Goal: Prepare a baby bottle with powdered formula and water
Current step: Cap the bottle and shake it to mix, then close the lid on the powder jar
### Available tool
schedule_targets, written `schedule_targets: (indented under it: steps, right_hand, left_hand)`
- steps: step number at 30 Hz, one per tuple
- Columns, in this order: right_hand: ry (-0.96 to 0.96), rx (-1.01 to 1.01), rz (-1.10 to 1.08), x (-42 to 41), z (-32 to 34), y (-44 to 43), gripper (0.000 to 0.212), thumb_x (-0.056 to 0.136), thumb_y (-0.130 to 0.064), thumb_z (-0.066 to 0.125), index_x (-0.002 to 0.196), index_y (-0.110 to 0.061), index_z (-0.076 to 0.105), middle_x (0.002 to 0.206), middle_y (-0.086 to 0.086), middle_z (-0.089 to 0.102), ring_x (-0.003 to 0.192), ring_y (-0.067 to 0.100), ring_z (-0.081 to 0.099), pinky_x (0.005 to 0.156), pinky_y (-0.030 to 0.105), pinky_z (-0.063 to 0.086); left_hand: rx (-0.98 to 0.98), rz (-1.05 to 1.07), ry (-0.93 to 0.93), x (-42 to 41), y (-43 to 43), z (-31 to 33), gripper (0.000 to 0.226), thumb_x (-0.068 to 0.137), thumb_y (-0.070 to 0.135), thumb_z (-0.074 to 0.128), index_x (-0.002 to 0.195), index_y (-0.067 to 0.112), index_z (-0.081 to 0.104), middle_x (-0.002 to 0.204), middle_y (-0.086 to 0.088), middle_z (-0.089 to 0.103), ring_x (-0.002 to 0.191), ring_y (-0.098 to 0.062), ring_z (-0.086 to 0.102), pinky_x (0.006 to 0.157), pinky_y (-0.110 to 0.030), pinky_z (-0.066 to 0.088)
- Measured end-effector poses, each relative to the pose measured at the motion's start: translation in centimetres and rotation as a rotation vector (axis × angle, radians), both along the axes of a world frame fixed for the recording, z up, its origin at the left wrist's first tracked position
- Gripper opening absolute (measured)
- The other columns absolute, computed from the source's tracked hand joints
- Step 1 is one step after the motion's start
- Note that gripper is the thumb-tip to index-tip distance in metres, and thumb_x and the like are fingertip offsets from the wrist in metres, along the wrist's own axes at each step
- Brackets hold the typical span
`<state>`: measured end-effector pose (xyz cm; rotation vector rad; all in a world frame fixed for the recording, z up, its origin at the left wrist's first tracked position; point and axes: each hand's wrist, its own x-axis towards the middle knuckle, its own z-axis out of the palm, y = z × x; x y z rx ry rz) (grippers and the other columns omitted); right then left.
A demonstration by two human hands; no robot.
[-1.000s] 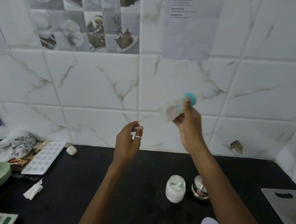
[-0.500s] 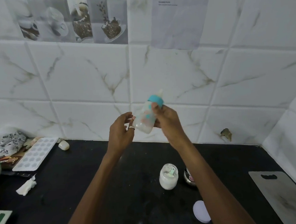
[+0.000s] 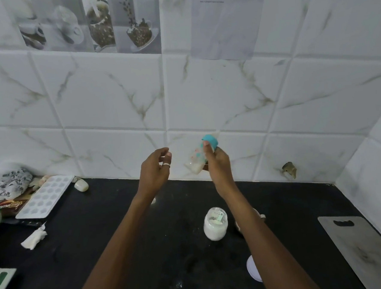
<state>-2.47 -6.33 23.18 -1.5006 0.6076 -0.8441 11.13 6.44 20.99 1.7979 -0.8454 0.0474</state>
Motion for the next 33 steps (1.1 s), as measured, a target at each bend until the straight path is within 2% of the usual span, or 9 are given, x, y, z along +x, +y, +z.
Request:
schedule_targets:
  steps: [2,5,7,9,14,19,23,28,33]
  right_hand:
    - [0.07,-0.067,-0.083,0.1,-1.2,-0.5,0.042,0.099,-0.053,0.056,0.115,-0.015,0.062,0.102,-0.003,0.072,0.092,0.012,0.072,0.069,0.016,0.056]
    - [0.195,-0.18,-0.069,0.5,-3.7,0.0,0.046,0.099,-0.051,0.057,0.124,-0.012,0.058,0.111,0.0,0.068,0.095,0.009,0.067,0.064,0.004,0.048]
    - [0.269,-0.24,-0.025,0.9,-5.2,0.6,0.048,0.099,-0.05,0.059,0.13,-0.013,0.053,0.116,-0.002,0.066,0.098,0.009,0.065,0.065,0.003,0.047]
    - [0.317,-0.294,0.011,1.2,-7.0,1.3,0.048,0.098,-0.048,0.06,0.131,-0.015,0.051,0.115,-0.006,0.064,0.1,0.008,0.065,0.074,0.009,0.05]
    - [0.366,-0.322,0.075,1.6,-10.7,2.7,0.046,0.097,-0.039,0.065,0.134,-0.016,0.049,0.118,-0.005,0.065,0.105,0.01,0.065,0.089,0.028,0.057]
    - [0.438,-0.299,0.151,1.4,-13.7,4.1,0.05,0.098,-0.029,0.066,0.141,-0.016,0.044,0.126,-0.003,0.062,0.112,0.012,0.062,0.089,0.025,0.053]
    - [0.483,-0.295,0.182,1.4,-15.9,4.8,0.05,0.097,-0.023,0.067,0.141,-0.016,0.042,0.125,-0.004,0.06,0.113,0.013,0.062,0.09,0.027,0.055]
    - [0.54,-0.246,0.188,1.6,-18.8,5.5,0.052,0.097,-0.019,0.066,0.142,-0.017,0.041,0.123,-0.01,0.056,0.109,0.002,0.055,0.084,0.011,0.043]
    - [0.582,-0.212,0.187,1.3,-21.7,5.8,0.055,0.096,-0.014,0.066,0.144,-0.017,0.039,0.124,-0.013,0.052,0.115,0.002,0.053,0.092,0.013,0.043]
  left_hand:
    - [0.027,-0.056,0.041,0.3,0.1,-0.6,0.029,0.104,0.028,0.053,0.13,0.02,0.064,0.118,0.008,0.068,0.104,-0.008,0.063,0.08,-0.009,0.043]
    - [0.128,-0.239,0.056,0.3,-0.4,-2.0,0.036,0.101,0.017,0.058,0.136,0.019,0.06,0.124,0.006,0.068,0.107,-0.007,0.065,0.093,-0.022,0.052]
    - [0.21,-0.336,0.069,-0.1,-0.8,-3.1,0.048,0.096,0.015,0.065,0.142,0.019,0.054,0.13,0.007,0.066,0.112,-0.005,0.064,0.099,-0.026,0.053]
    - [0.249,-0.393,0.074,-0.6,-0.9,-4.2,0.056,0.092,0.013,0.069,0.144,0.019,0.051,0.13,0.009,0.063,0.114,-0.005,0.063,0.097,-0.019,0.051]
    - [0.276,-0.329,0.051,-0.9,-0.2,-7.9,0.063,0.082,0.002,0.072,0.141,0.013,0.054,0.128,0.002,0.066,0.113,-0.012,0.065,0.099,-0.03,0.054]
    - [0.234,-0.281,0.058,-2.0,1.2,-12.0,0.054,0.087,0.004,0.073,0.137,0.009,0.055,0.123,0.004,0.065,0.11,-0.005,0.062,0.092,-0.014,0.051]
    - [0.22,-0.272,0.086,-2.4,1.9,-14.8,0.051,0.087,0.007,0.072,0.135,0.01,0.055,0.122,0.005,0.066,0.109,-0.006,0.065,0.095,-0.021,0.054]
    - [0.197,-0.25,0.133,-2.9,2.3,-18.1,0.045,0.091,0.018,0.069,0.134,0.019,0.056,0.122,0.012,0.064,0.109,0.004,0.063,0.092,-0.016,0.051]
    - [0.222,-0.26,0.174,-3.2,2.3,-21.2,0.042,0.096,0.03,0.062,0.135,0.018,0.054,0.125,0.006,0.066,0.112,-0.005,0.065,0.093,-0.028,0.056]
